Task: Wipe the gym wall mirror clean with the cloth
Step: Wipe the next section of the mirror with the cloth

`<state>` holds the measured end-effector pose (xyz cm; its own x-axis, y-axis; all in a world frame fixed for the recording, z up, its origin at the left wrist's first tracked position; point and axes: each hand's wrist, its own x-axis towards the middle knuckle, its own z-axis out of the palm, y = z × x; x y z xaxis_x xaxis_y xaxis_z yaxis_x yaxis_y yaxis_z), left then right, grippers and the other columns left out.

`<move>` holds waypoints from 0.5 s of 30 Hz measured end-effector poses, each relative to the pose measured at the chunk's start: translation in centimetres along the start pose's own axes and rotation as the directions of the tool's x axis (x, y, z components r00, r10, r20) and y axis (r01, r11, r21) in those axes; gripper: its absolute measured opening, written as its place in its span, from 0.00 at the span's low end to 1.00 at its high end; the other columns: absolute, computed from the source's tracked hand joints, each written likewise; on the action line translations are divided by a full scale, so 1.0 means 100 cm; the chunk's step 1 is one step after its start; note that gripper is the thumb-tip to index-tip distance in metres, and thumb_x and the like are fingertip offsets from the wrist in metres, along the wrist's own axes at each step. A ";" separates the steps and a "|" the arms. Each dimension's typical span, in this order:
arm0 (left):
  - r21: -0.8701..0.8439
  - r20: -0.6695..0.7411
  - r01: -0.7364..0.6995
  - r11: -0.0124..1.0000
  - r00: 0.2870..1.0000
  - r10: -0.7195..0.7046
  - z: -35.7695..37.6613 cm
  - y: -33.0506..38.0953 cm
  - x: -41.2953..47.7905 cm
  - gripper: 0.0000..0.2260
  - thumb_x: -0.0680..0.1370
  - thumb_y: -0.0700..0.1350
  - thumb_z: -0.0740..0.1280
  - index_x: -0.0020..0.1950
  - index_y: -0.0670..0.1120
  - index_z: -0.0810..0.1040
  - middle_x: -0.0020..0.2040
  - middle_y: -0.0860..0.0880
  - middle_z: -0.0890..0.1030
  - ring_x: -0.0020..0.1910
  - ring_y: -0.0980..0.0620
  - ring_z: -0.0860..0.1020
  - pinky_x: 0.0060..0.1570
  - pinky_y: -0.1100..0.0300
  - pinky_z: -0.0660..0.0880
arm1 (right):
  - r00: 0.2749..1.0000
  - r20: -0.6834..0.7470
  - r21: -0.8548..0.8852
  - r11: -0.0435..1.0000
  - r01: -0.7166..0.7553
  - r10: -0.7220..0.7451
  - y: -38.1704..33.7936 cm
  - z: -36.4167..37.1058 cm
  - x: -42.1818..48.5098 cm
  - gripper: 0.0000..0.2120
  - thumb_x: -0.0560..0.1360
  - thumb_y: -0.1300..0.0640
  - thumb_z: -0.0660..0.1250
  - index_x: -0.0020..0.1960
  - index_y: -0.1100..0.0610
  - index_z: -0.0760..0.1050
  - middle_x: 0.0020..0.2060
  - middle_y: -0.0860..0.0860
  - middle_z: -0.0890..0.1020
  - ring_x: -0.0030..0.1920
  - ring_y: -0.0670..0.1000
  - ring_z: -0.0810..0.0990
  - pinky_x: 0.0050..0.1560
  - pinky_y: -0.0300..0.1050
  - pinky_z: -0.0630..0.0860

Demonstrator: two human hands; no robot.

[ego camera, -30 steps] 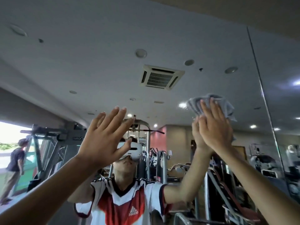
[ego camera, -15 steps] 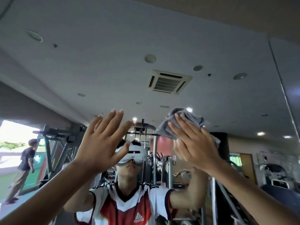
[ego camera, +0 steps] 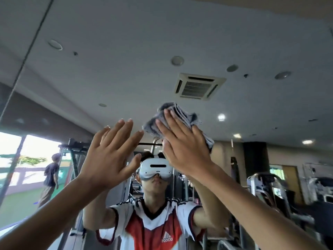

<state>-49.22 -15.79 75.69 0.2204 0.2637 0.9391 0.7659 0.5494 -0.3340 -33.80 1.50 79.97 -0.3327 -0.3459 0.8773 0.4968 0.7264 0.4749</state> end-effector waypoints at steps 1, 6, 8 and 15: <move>0.000 -0.005 0.008 1.000 1.000 -0.008 0.000 -0.005 -0.004 0.28 0.80 0.61 0.54 0.76 0.50 0.70 0.78 0.42 0.66 0.78 0.43 0.62 0.71 0.42 0.59 | 0.999 0.003 0.001 0.999 0.041 -0.041 0.010 0.000 -0.011 0.27 0.81 0.48 0.49 0.79 0.49 0.59 0.80 0.50 0.58 0.78 0.48 0.60 0.62 0.52 0.69; -0.004 -0.004 0.060 0.998 0.998 -0.060 -0.006 -0.031 -0.018 0.28 0.80 0.61 0.54 0.77 0.51 0.68 0.78 0.42 0.65 0.78 0.43 0.62 0.70 0.40 0.61 | 0.951 -0.037 -0.029 0.951 -0.308 0.307 0.055 0.001 0.003 0.28 0.81 0.48 0.43 0.80 0.50 0.56 0.80 0.51 0.55 0.80 0.49 0.52 0.74 0.55 0.57; 0.013 0.018 0.054 0.998 0.998 -0.054 -0.008 -0.039 -0.020 0.28 0.80 0.61 0.53 0.78 0.52 0.67 0.79 0.43 0.63 0.79 0.44 0.60 0.71 0.41 0.59 | 0.887 -0.039 0.001 0.888 -0.461 0.460 0.038 -0.001 0.040 0.33 0.77 0.47 0.37 0.81 0.51 0.52 0.81 0.52 0.51 0.80 0.50 0.48 0.73 0.52 0.54; -0.009 -0.023 0.237 0.972 0.971 -0.237 -0.011 -0.063 -0.036 0.29 0.80 0.61 0.50 0.77 0.49 0.68 0.79 0.43 0.63 0.79 0.44 0.59 0.73 0.45 0.55 | 1.000 0.028 0.056 0.998 -0.002 0.000 -0.091 0.009 0.071 0.30 0.79 0.47 0.46 0.79 0.51 0.60 0.80 0.53 0.58 0.77 0.50 0.62 0.64 0.54 0.67</move>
<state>-54.19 -21.13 74.48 0.0468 0.1076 0.9931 0.8015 0.5893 -0.1016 -41.43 -6.98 81.85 -0.3548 -0.3291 0.8751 0.4520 0.7590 0.4686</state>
